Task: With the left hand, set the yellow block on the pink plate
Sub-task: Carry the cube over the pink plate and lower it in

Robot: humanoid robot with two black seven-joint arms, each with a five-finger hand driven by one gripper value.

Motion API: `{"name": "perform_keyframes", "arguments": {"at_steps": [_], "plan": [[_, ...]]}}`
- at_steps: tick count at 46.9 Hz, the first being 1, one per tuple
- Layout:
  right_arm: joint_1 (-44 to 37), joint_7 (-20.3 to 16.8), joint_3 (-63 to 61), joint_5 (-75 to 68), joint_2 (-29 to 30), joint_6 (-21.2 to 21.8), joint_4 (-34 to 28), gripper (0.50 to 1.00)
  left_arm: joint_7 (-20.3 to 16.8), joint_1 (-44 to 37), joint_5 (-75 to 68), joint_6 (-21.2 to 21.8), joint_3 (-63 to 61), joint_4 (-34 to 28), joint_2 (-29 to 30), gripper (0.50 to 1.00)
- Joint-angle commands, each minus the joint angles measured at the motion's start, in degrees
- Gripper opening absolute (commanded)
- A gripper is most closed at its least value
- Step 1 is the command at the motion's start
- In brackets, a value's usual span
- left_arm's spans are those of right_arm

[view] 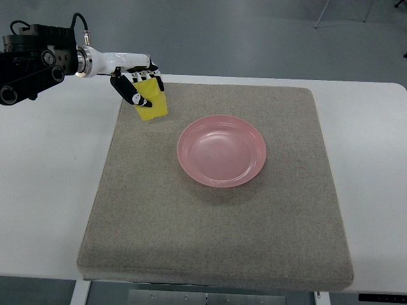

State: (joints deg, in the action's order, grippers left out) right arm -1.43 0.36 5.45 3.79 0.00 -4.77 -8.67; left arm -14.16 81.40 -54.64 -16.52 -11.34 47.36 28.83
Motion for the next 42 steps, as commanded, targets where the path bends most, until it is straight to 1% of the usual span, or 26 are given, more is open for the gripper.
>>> {"name": "perform_keyframes", "arguments": {"at_steps": [1, 19, 27, 33, 42], "plan": [[0.0, 0.0, 0.0, 0.0, 0.0, 0.0, 0.0, 0.924, 0.0, 0.2, 0.0, 0.0, 0.1, 1.2, -0.1, 0.5], [0.0, 0.0, 0.0, 0.0, 0.0, 0.0, 0.1, 0.924, -0.1, 3.6, -1.1, -0.1, 2.1, 14.6, -0.5, 0.5], [0.0, 0.0, 0.0, 0.0, 0.0, 0.0, 0.0, 0.924, -0.1, 3.0, -4.2, -0.1, 2.1, 14.3, -5.2, 0.5], [0.0, 0.0, 0.0, 0.0, 0.0, 0.0, 0.0, 0.924, -0.1, 2.1, -4.5, -0.2, 1.4, 14.1, -7.3, 0.5], [0.0, 0.0, 0.0, 0.0, 0.0, 0.0, 0.0, 0.924, -0.1, 0.4, -6.4, -0.2, 1.4, 9.3, -10.9, 0.5]]}}
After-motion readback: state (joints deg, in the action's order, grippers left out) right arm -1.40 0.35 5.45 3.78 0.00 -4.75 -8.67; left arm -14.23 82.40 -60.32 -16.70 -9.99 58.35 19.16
